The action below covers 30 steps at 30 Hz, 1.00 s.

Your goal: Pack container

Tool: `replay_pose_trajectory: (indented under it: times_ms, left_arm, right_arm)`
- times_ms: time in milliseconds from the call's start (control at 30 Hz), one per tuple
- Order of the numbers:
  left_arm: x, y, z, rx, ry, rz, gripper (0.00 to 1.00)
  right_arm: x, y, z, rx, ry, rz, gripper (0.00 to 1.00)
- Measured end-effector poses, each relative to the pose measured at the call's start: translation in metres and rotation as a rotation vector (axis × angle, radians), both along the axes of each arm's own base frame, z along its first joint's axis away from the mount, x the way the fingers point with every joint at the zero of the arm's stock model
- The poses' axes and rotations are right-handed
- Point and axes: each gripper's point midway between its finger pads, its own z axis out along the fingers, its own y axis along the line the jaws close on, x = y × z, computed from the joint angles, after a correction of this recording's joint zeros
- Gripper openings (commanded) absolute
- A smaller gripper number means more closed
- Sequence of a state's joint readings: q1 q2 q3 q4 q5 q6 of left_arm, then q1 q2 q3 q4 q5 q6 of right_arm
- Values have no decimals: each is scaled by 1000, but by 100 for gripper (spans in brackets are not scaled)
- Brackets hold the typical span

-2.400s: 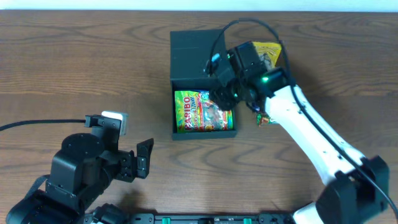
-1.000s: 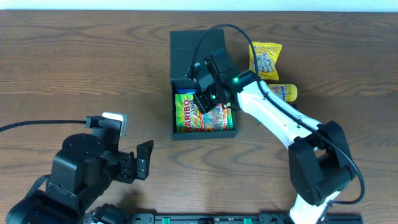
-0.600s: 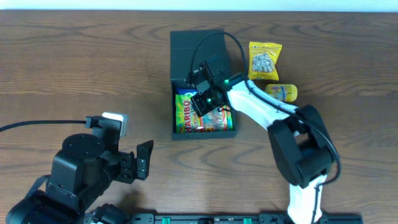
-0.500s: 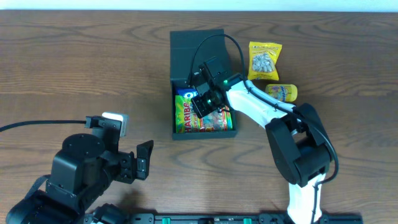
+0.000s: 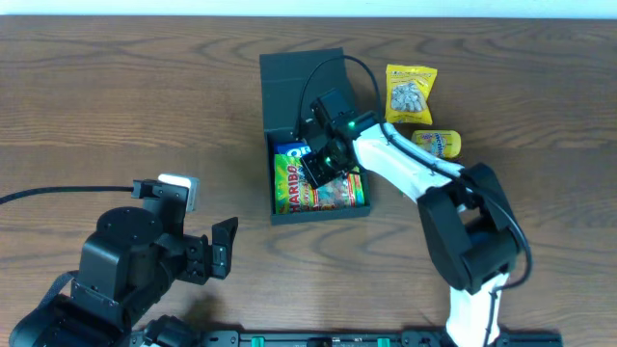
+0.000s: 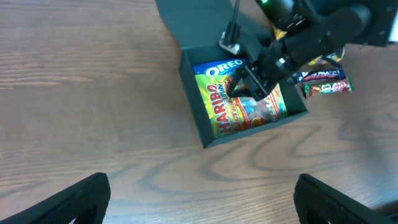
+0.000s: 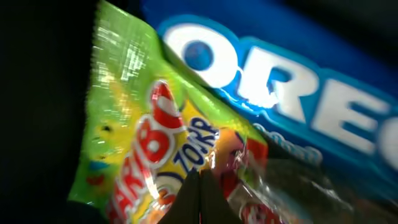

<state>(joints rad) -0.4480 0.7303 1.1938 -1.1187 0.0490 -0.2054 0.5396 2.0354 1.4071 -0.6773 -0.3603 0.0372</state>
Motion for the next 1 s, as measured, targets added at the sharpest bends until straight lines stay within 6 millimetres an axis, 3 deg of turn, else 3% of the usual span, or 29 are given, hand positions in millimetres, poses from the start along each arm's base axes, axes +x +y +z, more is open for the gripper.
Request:
replay_pose_trajectory:
  times_ms: [133,233,500,733,1000]
  left_arm:
    - [0,0,0,0,0,0,95]
    - [0,0,0,0,0,0,95]
    - [0,0,0,0,0,0,96]
    - [0,0,0,0,0,0,95]
    - [0,0,0,0,0,0,95]
  right_arm:
    - [8,-11,32,-28,-90,-23,1]
    - [8,-22,38,-83,-113,-38,1]
    - [17,-42,21,-208,-139,-77,1]
    - [18,-59,-19,-307,-75,-128,1]
    - [18,-61,-24,-319,-70,-147,1]
